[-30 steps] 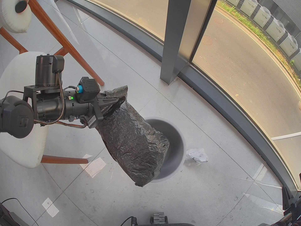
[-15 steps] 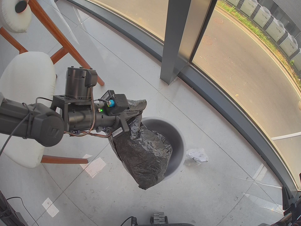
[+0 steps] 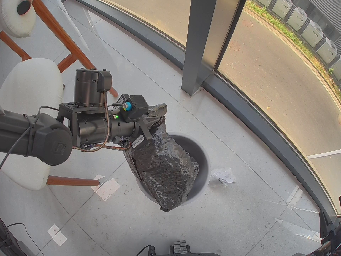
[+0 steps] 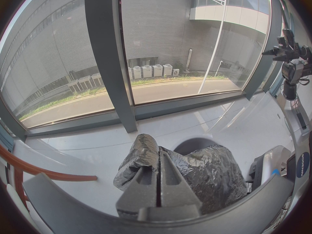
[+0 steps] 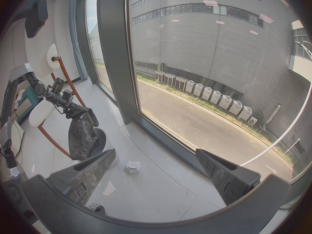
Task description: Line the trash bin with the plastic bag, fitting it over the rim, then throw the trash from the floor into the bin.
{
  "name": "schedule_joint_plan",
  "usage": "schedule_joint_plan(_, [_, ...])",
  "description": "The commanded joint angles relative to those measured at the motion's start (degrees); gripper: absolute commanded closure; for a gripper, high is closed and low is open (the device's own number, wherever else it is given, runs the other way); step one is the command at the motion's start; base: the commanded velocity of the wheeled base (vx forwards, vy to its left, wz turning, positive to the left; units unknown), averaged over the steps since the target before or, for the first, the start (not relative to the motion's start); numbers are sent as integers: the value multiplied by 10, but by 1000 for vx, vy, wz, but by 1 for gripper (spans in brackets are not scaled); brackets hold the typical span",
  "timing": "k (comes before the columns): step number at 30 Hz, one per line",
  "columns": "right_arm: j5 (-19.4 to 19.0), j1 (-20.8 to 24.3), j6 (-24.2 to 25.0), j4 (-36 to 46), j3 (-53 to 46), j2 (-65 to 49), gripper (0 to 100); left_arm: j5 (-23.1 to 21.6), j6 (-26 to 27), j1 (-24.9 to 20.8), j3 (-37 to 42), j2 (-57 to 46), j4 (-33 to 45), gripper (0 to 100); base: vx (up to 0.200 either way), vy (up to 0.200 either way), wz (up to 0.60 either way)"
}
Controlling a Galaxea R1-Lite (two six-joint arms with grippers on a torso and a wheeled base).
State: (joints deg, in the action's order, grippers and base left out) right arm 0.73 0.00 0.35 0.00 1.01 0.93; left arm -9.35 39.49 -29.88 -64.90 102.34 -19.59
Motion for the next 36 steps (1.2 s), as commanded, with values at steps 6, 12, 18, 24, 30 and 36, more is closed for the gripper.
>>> schedule_joint_plan(6, [-14, 4, 2, -43, 87, -2, 0, -2, -35, -32, 7, -36, 2, 100, 0, 0, 0])
schedule_joint_plan(12, [-88, 76, 165, -29, 325, 297, 0, 1, -52, -51, 18, -38, -1, 100, 0, 0, 0])
schedule_joint_plan(18, [-166, 294, 271, -22, 348, 523, 0, 3, -49, -53, 30, -44, -1, 100, 0, 0, 0])
schedule_joint_plan(24, [-173, 425, 290, -34, 357, 705, 0, 24, -50, -53, 75, -66, -1, 100, 0, 0, 0])
schedule_joint_plan(30, [-173, 439, 312, -143, 394, 864, 100, 24, -53, -53, 79, -72, -1, 100, 0, 0, 0])
schedule_joint_plan(36, [-180, 464, 313, -243, 379, 935, 100, 27, -54, -52, 80, -71, -1, 100, 0, 0, 0])
